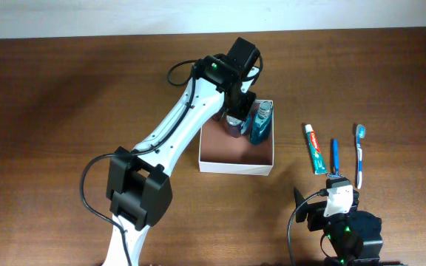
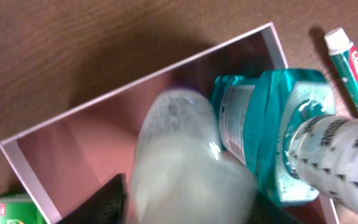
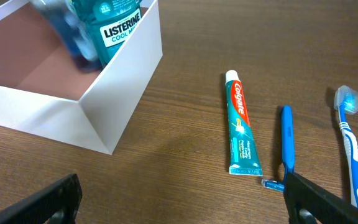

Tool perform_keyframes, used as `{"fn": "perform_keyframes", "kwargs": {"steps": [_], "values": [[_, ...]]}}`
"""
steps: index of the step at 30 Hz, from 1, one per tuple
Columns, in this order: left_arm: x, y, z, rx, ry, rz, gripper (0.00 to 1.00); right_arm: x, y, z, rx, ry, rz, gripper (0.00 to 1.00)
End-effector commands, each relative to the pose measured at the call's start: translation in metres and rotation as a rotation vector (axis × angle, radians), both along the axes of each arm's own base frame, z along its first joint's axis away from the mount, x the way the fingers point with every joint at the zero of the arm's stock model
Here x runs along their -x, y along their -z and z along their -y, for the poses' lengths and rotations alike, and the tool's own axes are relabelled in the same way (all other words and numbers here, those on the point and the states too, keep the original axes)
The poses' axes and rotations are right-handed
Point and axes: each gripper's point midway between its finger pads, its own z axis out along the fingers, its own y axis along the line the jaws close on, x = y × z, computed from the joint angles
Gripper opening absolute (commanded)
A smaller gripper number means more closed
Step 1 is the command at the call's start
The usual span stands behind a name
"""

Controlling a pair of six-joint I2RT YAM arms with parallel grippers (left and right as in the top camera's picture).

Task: Pack container
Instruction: 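Lift the soap bottle into the box beside the mouthwash, release, then grasp the green Dettol soap box with the left gripper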

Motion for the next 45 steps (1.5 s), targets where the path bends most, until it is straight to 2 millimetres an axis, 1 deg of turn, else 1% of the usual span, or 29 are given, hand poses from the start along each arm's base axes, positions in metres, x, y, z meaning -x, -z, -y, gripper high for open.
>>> {"fn": "perform_keyframes", "kwargs": {"steps": [1, 4, 5, 8, 11, 12, 13, 14, 15, 16, 17, 20, 23, 24, 25, 26, 27, 28, 29, 30, 33, 36, 40, 45], "values": [[-0.005, -0.013, 0.001, 0.018, -0.010, 0.029, 0.72, 0.000, 0.001, 0.000, -0.004, 0.000, 0.003, 0.99], [-0.002, -0.023, 0.000, 0.016, -0.010, 0.026, 0.85, 0.000, 0.001, 0.000, -0.004, 0.000, 0.002, 0.99], [-0.001, -0.026, -0.001, 0.015, -0.010, 0.024, 0.87, 0.000, 0.001, 0.000, -0.004, 0.000, 0.003, 0.99], [0.004, -0.046, -0.007, 0.006, -0.014, 0.024, 0.87, 0.000, 0.001, 0.000, -0.004, 0.000, 0.003, 0.99], [0.007, -0.071, -0.022, -0.025, -0.035, 0.043, 0.87, 0.000, 0.001, 0.000, -0.004, 0.000, 0.003, 0.99], [0.008, -0.079, -0.029, -0.041, -0.046, 0.049, 0.87, 0.000, 0.001, 0.000, -0.005, 0.000, 0.002, 0.99], [0.011, -0.095, -0.052, -0.096, -0.082, 0.061, 0.87, 0.000, 0.001, 0.000, -0.004, 0.000, 0.002, 0.99], [0.012, -0.100, -0.064, -0.123, -0.101, 0.063, 0.87, 0.000, 0.001, 0.000, -0.004, 0.000, 0.003, 0.99], [0.013, -0.105, -0.079, -0.157, -0.124, 0.060, 0.93, 0.000, 0.001, 0.000, -0.004, 0.000, 0.003, 0.99], [0.015, -0.107, -0.094, -0.191, -0.148, 0.050, 0.94, 0.000, 0.001, 0.000, -0.004, 0.000, 0.003, 0.99], [0.011, -0.108, -0.104, -0.202, -0.169, 0.050, 0.94, 0.000, 0.001, 0.000, -0.004, 0.000, 0.003, 0.99], [0.002, -0.107, -0.127, -0.181, -0.225, 0.024, 0.96, 0.000, 0.001, 0.000, -0.004, 0.000, 0.003, 0.99], [-0.007, -0.095, -0.162, -0.206, -0.277, -0.019, 0.97, 0.000, 0.001, 0.000, -0.005, 0.000, 0.002, 0.99], [-0.007, -0.084, -0.176, -0.208, -0.300, -0.069, 0.97, 0.000, 0.001, 0.000, -0.004, 0.000, 0.003, 0.99], [-0.005, -0.073, -0.187, -0.220, -0.313, -0.111, 0.97, 0.000, 0.001, 0.000, -0.004, 0.000, 0.003, 0.99], [0.000, -0.056, -0.200, -0.246, -0.330, -0.175, 0.97, 0.000, 0.001, 0.000, -0.004, 0.000, 0.003, 0.99], [0.004, -0.047, -0.206, -0.260, -0.338, -0.210, 0.97, 0.000, 0.001, 0.000, -0.004, 0.000, 0.003, 0.98], [0.009, -0.030, -0.214, -0.281, -0.348, -0.261, 0.96, 0.000, 0.001, 0.000, -0.005, 0.000, 0.002, 0.99], [0.011, -0.021, -0.217, -0.290, -0.351, -0.283, 0.96, 0.000, 0.001, 0.000, -0.004, 0.000, 0.003, 0.99], [0.015, -0.004, -0.220, -0.301, -0.346, -0.318, 0.97, 0.000, 0.001, 0.000, -0.004, 0.000, 0.003, 0.99], [0.020, 0.032, -0.214, -0.286, -0.274, -0.364, 0.97, 0.000, 0.001, 0.000, -0.004, 0.000, 0.003, 0.99], [0.024, 0.059, -0.202, -0.236, -0.184, -0.385, 0.96, 0.000, 0.001, 0.000, -0.004, 0.000, 0.003, 0.99], [0.026, 0.079, -0.198, -0.225, -0.124, -0.381, 0.95, 0.000, 0.001, 0.000, -0.004, 0.000, 0.003, 0.99], [0.031, 0.104, -0.198, -0.226, -0.111, -0.383, 0.93, 0.000, 0.001, 0.000, -0.004, 0.000, 0.003, 0.99]]}}
